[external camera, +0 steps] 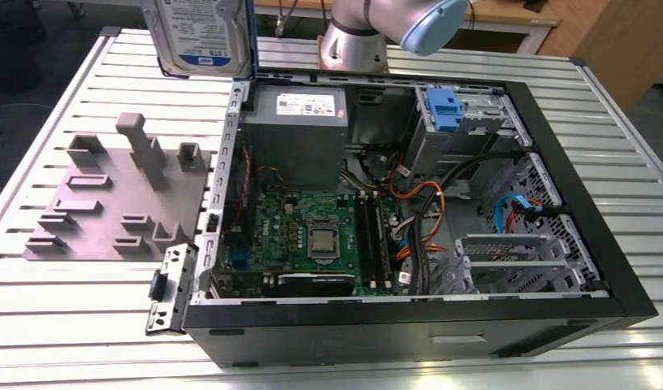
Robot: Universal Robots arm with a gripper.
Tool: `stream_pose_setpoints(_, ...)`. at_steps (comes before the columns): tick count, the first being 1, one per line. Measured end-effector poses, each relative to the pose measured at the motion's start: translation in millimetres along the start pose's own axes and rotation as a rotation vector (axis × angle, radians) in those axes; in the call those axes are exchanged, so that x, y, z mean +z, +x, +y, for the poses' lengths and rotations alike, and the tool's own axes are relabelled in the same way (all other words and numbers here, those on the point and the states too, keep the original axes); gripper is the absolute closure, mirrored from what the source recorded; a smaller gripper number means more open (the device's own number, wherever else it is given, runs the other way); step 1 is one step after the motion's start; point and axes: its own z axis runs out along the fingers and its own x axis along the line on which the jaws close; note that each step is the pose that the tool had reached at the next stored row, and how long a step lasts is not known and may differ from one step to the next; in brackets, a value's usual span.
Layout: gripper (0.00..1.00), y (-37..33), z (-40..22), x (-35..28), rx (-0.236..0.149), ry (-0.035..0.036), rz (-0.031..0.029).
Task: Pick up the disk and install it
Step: 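Pick up the disk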
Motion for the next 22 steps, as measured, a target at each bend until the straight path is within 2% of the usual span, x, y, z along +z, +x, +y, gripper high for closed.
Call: stream_pose_setpoints(22, 0.63, -0.2, -8.8, -0.2, 0.0, -0.0001, 0.0)
